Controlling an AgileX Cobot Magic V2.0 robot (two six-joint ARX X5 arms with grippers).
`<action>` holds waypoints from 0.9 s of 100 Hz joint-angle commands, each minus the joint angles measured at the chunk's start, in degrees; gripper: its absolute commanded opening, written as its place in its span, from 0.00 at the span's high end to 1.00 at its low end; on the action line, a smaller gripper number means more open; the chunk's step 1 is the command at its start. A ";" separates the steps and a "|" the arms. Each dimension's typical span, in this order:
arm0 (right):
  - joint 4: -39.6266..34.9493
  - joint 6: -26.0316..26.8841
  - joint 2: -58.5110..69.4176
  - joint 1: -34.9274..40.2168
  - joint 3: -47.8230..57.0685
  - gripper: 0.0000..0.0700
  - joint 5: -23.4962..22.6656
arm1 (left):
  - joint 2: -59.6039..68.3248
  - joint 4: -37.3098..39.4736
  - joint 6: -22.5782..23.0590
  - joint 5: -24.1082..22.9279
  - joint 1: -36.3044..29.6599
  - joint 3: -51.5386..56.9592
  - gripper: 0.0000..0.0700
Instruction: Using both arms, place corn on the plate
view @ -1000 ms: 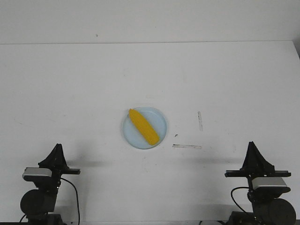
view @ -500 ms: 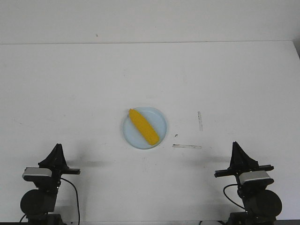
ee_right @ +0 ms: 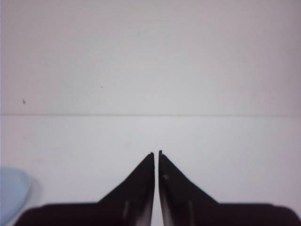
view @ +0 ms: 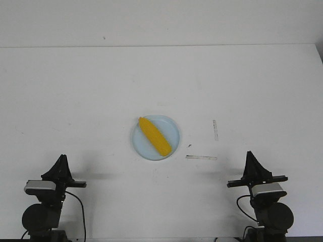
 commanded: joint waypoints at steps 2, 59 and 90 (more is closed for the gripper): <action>0.61 -0.02 0.04 0.00 -0.09 0.98 0.09 | -0.09 0.87 -0.24 -0.02 -0.04 -1.22 1.00; 1.46 0.00 0.04 0.02 -0.09 0.98 0.07 | -0.07 0.87 -0.24 -0.02 -0.04 -1.22 1.00; 1.49 0.00 0.04 0.02 -0.09 0.98 0.07 | -0.09 0.87 -0.24 -0.02 -0.04 -1.22 1.00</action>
